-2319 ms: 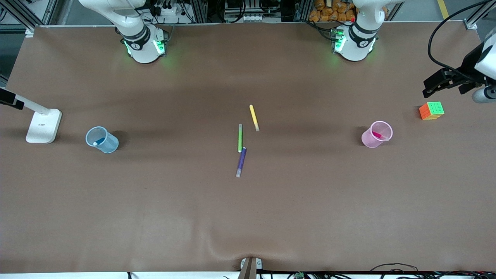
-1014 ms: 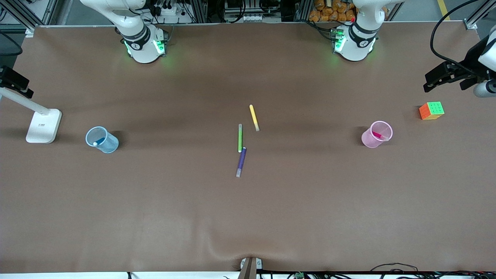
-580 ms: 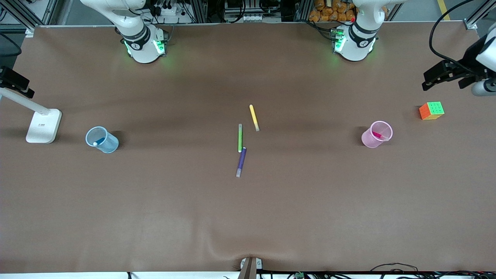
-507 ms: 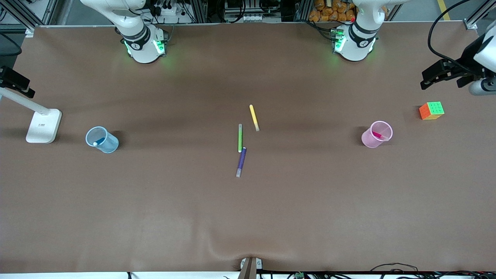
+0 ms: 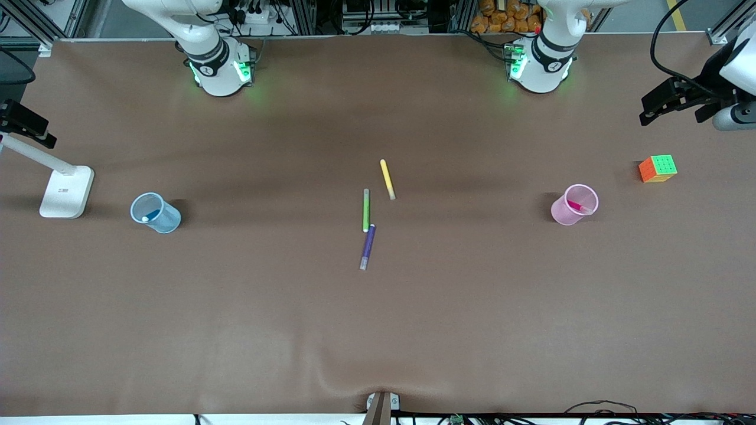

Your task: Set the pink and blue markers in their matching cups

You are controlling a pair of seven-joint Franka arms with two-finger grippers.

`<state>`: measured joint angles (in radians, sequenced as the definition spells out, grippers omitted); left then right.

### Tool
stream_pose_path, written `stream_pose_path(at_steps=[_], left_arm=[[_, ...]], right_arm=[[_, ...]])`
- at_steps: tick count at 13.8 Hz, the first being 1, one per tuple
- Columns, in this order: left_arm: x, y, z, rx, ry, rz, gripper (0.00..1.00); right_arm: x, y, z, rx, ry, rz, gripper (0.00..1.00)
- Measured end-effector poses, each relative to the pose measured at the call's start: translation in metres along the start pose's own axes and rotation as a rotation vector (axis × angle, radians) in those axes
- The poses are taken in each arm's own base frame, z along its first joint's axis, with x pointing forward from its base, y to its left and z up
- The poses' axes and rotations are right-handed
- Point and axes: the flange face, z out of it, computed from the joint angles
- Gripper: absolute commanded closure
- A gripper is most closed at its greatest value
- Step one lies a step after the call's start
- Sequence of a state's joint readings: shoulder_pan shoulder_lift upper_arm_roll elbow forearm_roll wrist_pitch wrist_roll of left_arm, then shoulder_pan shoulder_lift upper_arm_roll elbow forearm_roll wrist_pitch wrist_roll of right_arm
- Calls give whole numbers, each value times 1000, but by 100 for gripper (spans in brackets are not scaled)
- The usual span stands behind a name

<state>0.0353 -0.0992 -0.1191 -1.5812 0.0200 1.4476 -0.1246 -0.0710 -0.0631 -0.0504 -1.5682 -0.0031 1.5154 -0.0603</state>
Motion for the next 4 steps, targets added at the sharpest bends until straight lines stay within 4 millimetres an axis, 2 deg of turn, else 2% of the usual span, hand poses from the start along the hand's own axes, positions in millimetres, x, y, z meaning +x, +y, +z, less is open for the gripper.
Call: stream_pose_path(at_steps=[4], left_arm=[[4, -7, -1, -4, 22, -13, 0]], right_arm=[[0, -2, 0, 13, 1, -1, 0]])
